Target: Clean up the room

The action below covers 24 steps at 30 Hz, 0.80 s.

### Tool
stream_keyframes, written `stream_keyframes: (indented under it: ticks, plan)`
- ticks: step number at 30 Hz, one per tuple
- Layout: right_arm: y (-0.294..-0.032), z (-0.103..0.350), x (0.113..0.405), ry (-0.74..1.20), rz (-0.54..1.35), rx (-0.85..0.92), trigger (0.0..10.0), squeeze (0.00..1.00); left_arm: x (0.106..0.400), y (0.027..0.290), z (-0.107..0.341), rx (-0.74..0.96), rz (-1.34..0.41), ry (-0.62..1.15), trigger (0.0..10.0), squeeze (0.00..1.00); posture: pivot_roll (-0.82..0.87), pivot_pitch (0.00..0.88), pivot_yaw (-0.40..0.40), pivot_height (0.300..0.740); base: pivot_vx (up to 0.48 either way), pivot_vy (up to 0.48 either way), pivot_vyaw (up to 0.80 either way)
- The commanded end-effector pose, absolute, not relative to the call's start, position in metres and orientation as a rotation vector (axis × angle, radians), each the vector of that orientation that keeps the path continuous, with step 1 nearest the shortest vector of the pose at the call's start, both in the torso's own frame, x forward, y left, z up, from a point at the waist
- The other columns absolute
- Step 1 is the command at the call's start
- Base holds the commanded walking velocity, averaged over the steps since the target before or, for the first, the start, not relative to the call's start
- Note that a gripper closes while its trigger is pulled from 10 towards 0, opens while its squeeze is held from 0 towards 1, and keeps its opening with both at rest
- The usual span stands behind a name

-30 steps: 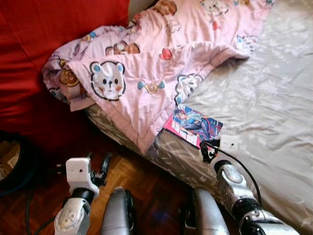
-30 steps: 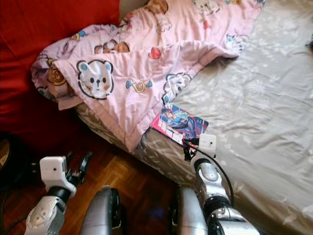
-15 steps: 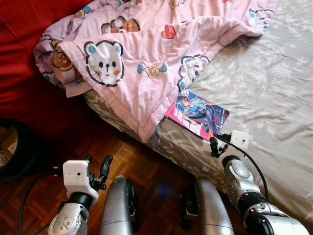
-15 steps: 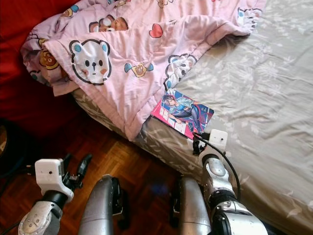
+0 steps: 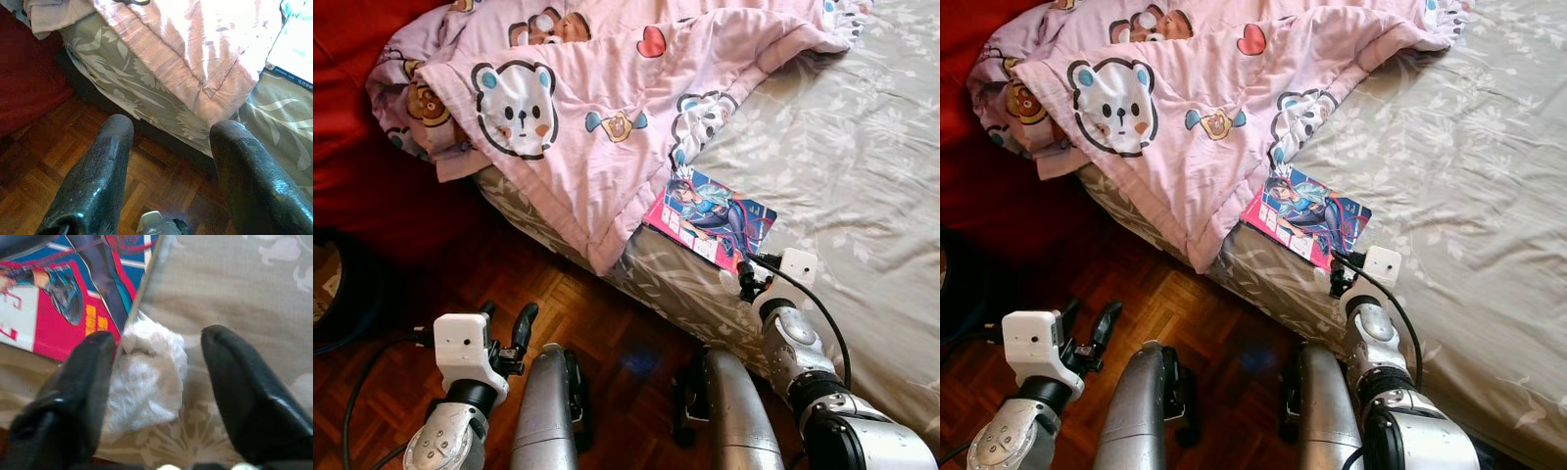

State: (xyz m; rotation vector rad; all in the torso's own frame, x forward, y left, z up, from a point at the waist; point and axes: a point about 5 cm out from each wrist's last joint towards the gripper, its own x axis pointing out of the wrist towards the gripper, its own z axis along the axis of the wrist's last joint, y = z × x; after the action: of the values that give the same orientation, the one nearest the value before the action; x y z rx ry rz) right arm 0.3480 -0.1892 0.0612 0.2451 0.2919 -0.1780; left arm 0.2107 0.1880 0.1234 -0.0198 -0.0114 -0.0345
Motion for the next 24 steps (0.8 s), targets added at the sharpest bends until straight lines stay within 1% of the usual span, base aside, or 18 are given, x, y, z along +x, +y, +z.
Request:
stream_keyframes:
  ticks: [1,9,14,17,24]
  plan:
    - [-0.191,0.042,0.335,0.364,-0.200,0.255,0.0,0.00,0.206,0.188,0.120,-0.022,-0.032,0.024,10.0,0.00,0.10,0.516,0.039,0.617,0.000,0.000,0.00]
    - [-0.190,0.039,0.333,0.373,-0.197,0.270,0.0,0.00,0.207,0.187,0.121,-0.016,-0.037,0.024,10.0,0.00,0.10,0.509,0.043,0.617,0.000,0.000,0.00]
    - [-0.180,0.040,0.334,0.356,-0.133,0.270,0.0,0.00,0.208,0.185,0.125,-0.011,-0.045,0.013,10.0,0.00,0.11,0.509,0.044,0.617,0.000,0.000,0.00]
    - [-0.178,0.038,0.333,0.362,-0.126,0.271,0.0,0.00,0.209,0.185,0.125,-0.010,-0.046,0.012,10.0,0.00,0.11,0.509,0.044,0.617,0.000,0.000,0.00]
    - [-0.178,0.033,0.329,0.375,-0.125,0.272,0.0,0.00,0.211,0.184,0.125,-0.012,-0.047,0.012,10.0,0.00,0.10,0.500,0.041,0.617,0.000,0.000,0.00]
